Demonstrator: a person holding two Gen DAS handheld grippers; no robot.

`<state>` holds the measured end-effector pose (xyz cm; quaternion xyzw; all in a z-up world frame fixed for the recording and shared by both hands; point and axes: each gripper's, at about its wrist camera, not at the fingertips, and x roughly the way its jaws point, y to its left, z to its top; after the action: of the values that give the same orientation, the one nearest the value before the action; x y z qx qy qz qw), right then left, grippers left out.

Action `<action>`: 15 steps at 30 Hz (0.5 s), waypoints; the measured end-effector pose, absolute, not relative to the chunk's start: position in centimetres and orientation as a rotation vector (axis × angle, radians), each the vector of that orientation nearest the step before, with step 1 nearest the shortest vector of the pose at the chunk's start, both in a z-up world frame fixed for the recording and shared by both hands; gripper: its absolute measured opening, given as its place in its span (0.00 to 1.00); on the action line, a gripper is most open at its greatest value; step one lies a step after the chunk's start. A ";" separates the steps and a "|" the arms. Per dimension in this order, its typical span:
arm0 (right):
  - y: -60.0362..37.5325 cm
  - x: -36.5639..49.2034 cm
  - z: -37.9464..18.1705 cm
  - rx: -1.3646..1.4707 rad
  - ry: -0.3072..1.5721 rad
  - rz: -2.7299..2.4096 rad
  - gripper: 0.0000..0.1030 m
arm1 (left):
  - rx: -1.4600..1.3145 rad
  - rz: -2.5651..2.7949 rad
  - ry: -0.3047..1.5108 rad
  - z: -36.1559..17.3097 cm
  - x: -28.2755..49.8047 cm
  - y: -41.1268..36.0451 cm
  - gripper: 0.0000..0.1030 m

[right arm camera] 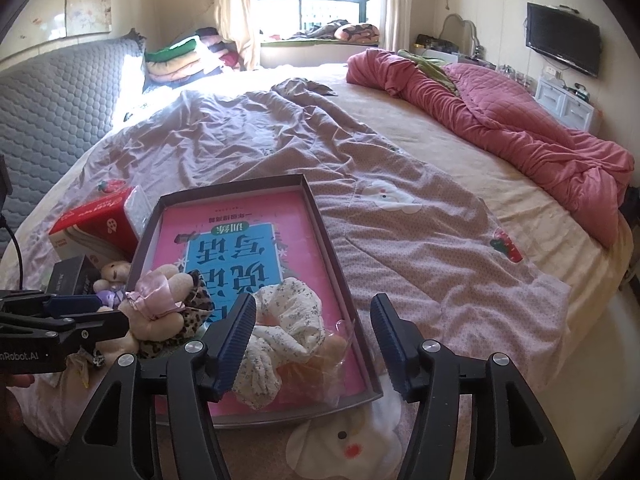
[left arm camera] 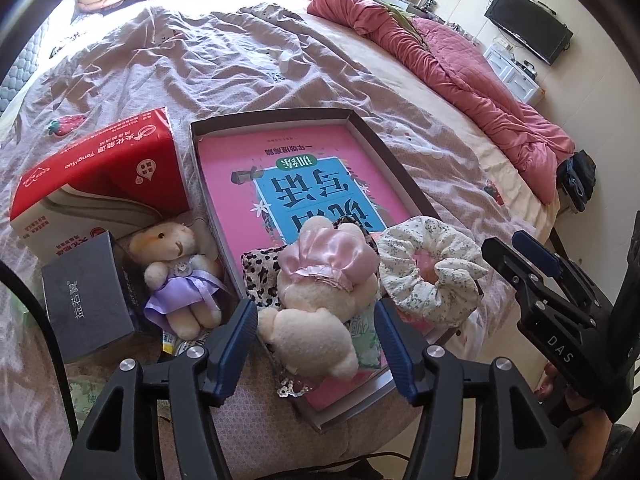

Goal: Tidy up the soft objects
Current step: 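Open the right gripper to drop the scrunchie while the left gripper releases the bear onto the tray, then withdraw both grippers from the tray back toward the remaining pile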

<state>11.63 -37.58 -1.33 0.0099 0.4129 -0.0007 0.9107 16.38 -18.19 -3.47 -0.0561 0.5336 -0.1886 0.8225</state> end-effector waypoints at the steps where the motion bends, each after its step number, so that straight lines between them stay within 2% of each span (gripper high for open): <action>1: -37.6 11.6 -1.2 0.024 0.849 0.002 0.60 | -0.119 -0.399 1.134 -3.4 16.3 -18.1 0.59; 15: -37.0 11.1 0.4 0.009 0.819 0.011 0.64 | -0.114 -0.379 1.088 -1.0 14.5 -17.2 0.69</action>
<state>11.10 -37.03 0.41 0.0044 0.3984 0.0053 0.9172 14.52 -17.24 -0.98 -0.0538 0.5141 -0.1790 0.8371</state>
